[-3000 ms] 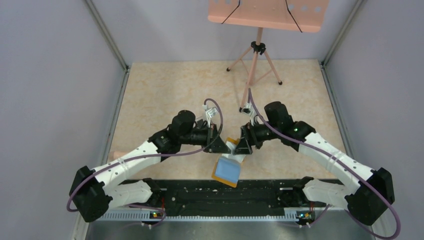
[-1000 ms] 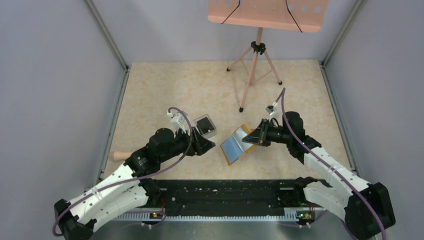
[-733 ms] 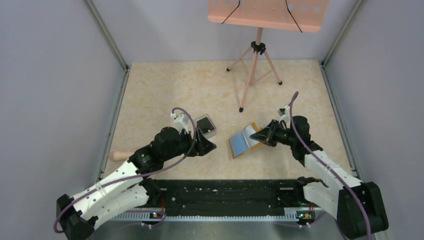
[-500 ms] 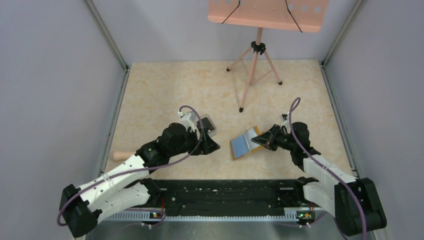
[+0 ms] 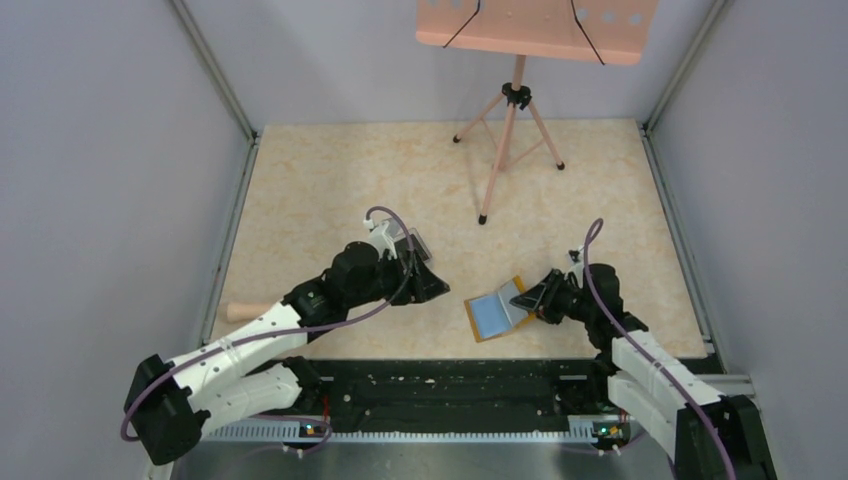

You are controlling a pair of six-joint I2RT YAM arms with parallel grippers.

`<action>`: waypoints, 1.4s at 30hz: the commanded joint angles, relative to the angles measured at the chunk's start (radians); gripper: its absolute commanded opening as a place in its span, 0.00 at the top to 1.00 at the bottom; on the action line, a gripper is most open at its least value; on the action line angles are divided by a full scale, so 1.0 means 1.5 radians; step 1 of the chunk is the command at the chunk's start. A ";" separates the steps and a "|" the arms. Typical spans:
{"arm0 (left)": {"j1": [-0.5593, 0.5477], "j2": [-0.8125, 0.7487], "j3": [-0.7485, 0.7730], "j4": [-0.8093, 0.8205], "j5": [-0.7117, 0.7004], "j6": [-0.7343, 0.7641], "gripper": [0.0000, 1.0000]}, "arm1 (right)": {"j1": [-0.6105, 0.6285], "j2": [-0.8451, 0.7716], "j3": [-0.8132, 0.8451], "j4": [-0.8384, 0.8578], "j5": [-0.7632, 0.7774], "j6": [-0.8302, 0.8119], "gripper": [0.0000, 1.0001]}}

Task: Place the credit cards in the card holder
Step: Place the card holder at the center of the board.

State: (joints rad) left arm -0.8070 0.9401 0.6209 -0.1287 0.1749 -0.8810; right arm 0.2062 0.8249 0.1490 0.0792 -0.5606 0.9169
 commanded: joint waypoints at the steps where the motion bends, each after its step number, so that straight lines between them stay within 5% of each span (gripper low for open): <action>1: -0.002 0.008 -0.005 0.047 0.019 -0.012 0.21 | -0.002 -0.005 -0.007 -0.070 0.019 -0.041 0.66; 11: -0.002 0.028 0.004 0.017 0.044 -0.027 0.18 | -0.002 -0.004 0.062 -0.234 0.116 -0.119 0.25; 22: -0.003 0.055 0.038 -0.091 0.002 -0.024 0.17 | 0.000 -0.085 0.155 -0.379 0.177 -0.137 0.20; 31: -0.015 0.179 0.079 -0.045 0.055 -0.044 0.24 | 0.110 -0.076 0.272 -0.425 0.246 -0.166 0.54; 38: -0.052 0.336 0.158 0.017 0.093 -0.056 0.45 | 0.185 0.023 0.274 -0.331 0.188 -0.151 0.79; 42: -0.067 0.417 0.214 0.033 0.099 -0.059 0.60 | 0.212 0.089 0.285 -0.310 0.196 -0.149 0.82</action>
State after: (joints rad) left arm -0.8879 1.4868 0.8478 -0.1696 0.2932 -0.9592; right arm 0.4843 0.8917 0.5568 -0.4541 -0.2596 0.6849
